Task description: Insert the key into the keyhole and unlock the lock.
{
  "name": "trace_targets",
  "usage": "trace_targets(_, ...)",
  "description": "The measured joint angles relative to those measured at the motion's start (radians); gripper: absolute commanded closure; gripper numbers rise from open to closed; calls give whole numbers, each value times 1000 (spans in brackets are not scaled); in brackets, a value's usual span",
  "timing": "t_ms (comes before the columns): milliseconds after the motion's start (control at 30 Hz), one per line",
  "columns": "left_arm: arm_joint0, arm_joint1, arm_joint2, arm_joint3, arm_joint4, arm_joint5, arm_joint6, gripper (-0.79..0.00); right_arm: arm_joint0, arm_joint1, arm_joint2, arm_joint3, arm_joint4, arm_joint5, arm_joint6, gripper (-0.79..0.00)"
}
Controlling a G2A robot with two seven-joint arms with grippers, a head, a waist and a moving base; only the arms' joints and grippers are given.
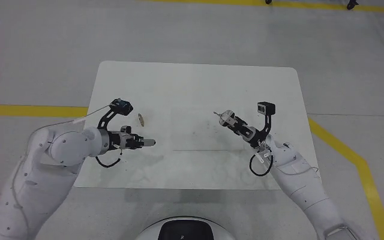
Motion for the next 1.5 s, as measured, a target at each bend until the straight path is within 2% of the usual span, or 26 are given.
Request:
trace_targets(133, 3, -1, 15, -17, 96, 184, -28, -785, 0, 0, 0, 0, -1, 0, -1, 0)
trace_targets(233, -51, -11, 57, 43, 151, 305, 12, -785, 0, 0, 0, 0, -1, 0, -1, 0)
trace_targets(333, -121, -28, 121, 126, 158, 370, 43, -785, 0, 0, 0, 0, -1, 0, -1, 0)
trace_targets(467, -222, -52, 209, 236, 166, 406, 43, -767, 0, 0, 0, 0, -1, 0, -1, 0)
trace_targets(533, -272, -66, 245, 288, 146, 424, 41, -643, 0, 0, 0, 0, -1, 0, -1, 0)
trace_targets(600, -310, -77, 273, 330, 141, 443, 46, -591, 0, 0, 0, 0, -1, 0, -1, 0)
trace_targets(733, -380, -98, 343, 400, 179, 471, 55, -576, 0, 0, 0, 0, -1, 0, -1, 0)
trace_targets(800, -400, -106, 368, 421, 195, 483, 57, -502, 0, 0, 0, 0, -1, 0, -1, 0)
trace_targets(867, -420, -115, 388, 444, 198, 490, 58, -385, 0, 0, 0, 0, -1, 0, -1, 0)
trace_targets(933, -435, -122, 401, 465, 194, 492, 61, -342, 0, 0, 0, 0, -1, 0, -1, 0)
trace_targets(1267, -476, -150, 430, 544, 176, 490, 109, -323, 0, 0, 0, 0, -1, 0, -1, 0)
trace_targets(1400, -489, -162, 450, 567, 170, 473, 109, -277, 0, 0, 0, 0, -1, 0, -1, 0)
trace_targets(1467, -496, -167, 455, 579, 163, 461, 109, 0, 0, 0, 0, 0, -1, 0, -1, 0)
trace_targets(1500, -498, -168, 456, 583, 163, 459, 111, 0, 0, 0, 0, 0, -1, 0, -1, 0)
